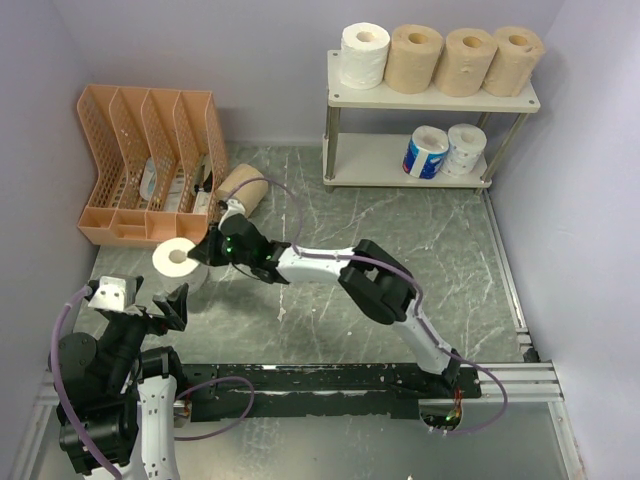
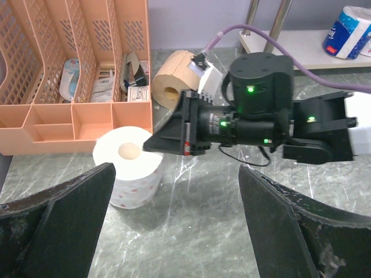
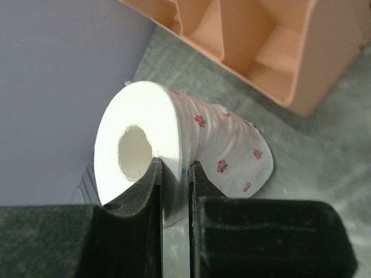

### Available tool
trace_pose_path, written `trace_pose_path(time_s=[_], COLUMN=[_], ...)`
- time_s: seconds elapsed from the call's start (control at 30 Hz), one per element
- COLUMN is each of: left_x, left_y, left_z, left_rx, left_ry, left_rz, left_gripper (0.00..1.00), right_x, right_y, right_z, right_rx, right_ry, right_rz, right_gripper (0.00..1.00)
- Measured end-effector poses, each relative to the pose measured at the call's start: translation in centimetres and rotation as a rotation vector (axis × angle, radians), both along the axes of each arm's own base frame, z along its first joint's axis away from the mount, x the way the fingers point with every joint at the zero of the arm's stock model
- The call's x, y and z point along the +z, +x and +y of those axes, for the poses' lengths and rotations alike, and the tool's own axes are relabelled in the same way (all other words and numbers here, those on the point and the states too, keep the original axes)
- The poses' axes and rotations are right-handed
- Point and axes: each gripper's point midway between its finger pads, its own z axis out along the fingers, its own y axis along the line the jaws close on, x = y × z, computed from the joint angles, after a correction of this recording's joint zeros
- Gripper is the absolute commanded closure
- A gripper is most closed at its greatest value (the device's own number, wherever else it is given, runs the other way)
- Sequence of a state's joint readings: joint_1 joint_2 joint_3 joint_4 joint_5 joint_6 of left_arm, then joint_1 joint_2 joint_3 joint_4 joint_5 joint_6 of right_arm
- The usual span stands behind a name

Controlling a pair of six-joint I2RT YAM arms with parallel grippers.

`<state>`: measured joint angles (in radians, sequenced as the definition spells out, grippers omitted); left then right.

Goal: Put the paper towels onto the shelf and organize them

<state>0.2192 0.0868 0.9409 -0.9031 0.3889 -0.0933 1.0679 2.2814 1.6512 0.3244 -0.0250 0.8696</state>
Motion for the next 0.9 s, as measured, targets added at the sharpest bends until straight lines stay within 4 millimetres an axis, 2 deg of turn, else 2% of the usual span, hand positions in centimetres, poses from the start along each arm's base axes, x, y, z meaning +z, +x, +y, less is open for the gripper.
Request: trace_pose_path(time_s=[0.13,0.23,0.3,0.43,0.5,0.57,0.67,0.83,0.9], left_x=[0.0,0.0,0.0,0.0,0.0,0.0,0.0,0.0,0.0], left_y=[0.0,0.0,0.0,0.0,0.0,0.0,0.0,0.0,0.0], left_z=[0.0,0.0,0.0,0.0,0.0,0.0,0.0,-0.1,-0.1], left_rx=[0.0,0.0,0.0,0.0,0.0,-0.001,-0.001,-0.006,-0.008], left_ry=[0.0,0.0,0.0,0.0,0.002,0.004,0.006,0.007,0.007], left_rz=[0.0,0.0,0.0,0.0,0.0,0.0,-0.001,-0.001,-0.001], left_gripper=[0.01,0.01,0.01,0.01,0.01,0.01,0.01,0.01,0.01], right_x=[0.8,3.8,7.3,16.2,19.4,21.2,21.8,20.3,20.2], right_y=[-1.0,-1.3,-1.2,0.0,0.8,1.6,3.7,7.8,8.7], right_z=[-3.2,-5.4,-7.0,-10.9,-13.7,-16.5,-22.5,-33.2,-35.8], right_rx=[-0.033,-0.069,-0.104,-0.204,-0.265,-0.329,-0.462,-0.729,-0.795], right_ry=[-0.062,-0.07,-0.036,0.087,0.129,0.147,0.139,0.064,0.043], right_rz=[0.003,-0.02,-0.056,-0.143,-0.176,-0.196,-0.205,-0.199,-0.198], right_gripper=[1.0,1.0,1.0,1.0,1.0,1.0,1.0,1.0,1.0])
